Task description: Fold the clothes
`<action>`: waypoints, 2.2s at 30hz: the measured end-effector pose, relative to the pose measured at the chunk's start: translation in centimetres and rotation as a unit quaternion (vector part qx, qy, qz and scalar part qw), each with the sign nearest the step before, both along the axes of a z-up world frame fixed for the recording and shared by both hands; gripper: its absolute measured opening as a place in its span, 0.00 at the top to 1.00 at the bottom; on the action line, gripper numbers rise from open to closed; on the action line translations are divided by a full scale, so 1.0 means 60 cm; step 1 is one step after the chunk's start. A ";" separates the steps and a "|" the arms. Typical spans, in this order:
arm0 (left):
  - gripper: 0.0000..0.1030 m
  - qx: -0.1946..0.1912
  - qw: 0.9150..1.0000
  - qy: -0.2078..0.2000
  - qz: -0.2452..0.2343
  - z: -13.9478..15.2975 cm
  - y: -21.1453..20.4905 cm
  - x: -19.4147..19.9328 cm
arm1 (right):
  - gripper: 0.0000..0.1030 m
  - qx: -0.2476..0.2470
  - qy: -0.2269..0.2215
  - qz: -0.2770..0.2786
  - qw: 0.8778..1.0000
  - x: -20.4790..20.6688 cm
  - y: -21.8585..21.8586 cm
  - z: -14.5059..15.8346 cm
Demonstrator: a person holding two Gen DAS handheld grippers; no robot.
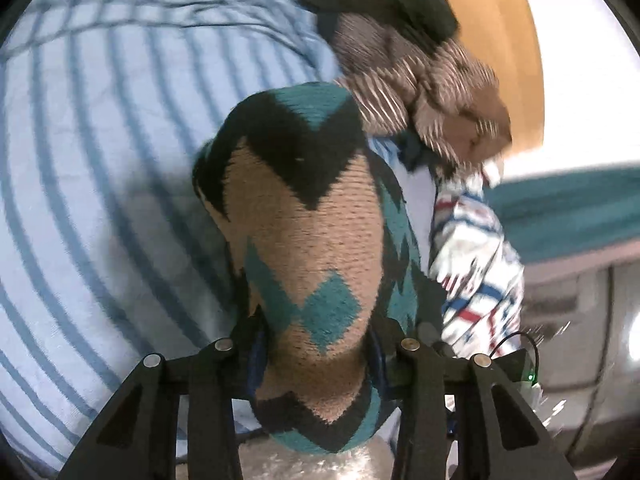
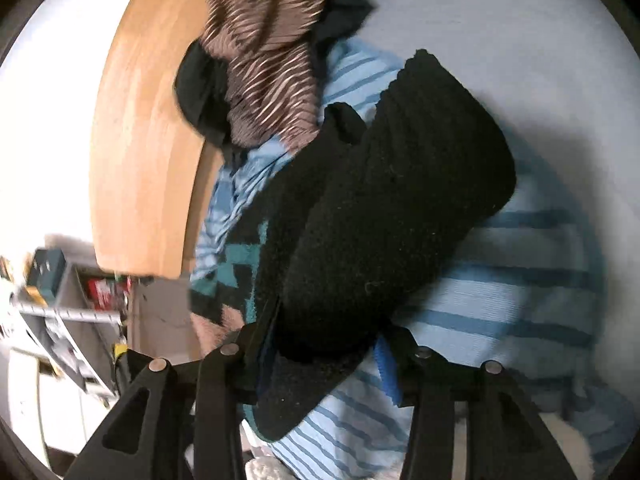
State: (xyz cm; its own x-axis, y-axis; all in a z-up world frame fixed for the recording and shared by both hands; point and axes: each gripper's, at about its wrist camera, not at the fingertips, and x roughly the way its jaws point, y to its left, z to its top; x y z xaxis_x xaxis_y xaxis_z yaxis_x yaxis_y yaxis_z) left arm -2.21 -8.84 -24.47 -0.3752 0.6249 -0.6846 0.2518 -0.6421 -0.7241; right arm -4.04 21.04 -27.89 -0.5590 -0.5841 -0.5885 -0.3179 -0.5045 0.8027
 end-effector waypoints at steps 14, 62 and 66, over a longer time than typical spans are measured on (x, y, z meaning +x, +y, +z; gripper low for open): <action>0.34 0.083 0.981 -0.052 0.168 -0.061 -0.238 0.080 | 0.35 0.069 -0.008 0.096 0.993 -0.035 -0.136 0.024; 0.84 -0.187 0.972 0.053 -0.135 0.060 0.056 -0.164 | 0.62 0.136 0.059 0.027 0.989 0.025 -0.011 0.063; 0.88 -0.164 0.979 0.001 -0.123 -0.022 0.037 -0.201 | 0.62 0.145 0.001 0.042 0.989 -0.049 -0.049 0.014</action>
State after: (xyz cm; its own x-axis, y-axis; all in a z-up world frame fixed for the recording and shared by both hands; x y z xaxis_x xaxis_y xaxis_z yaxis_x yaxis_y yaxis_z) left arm -14.28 -6.64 -25.79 -0.2432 0.4438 -0.8625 0.0585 -0.8808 -0.4698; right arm -6.99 18.08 -27.03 -0.5169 -0.4349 -0.7374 -0.2643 -0.7382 0.6206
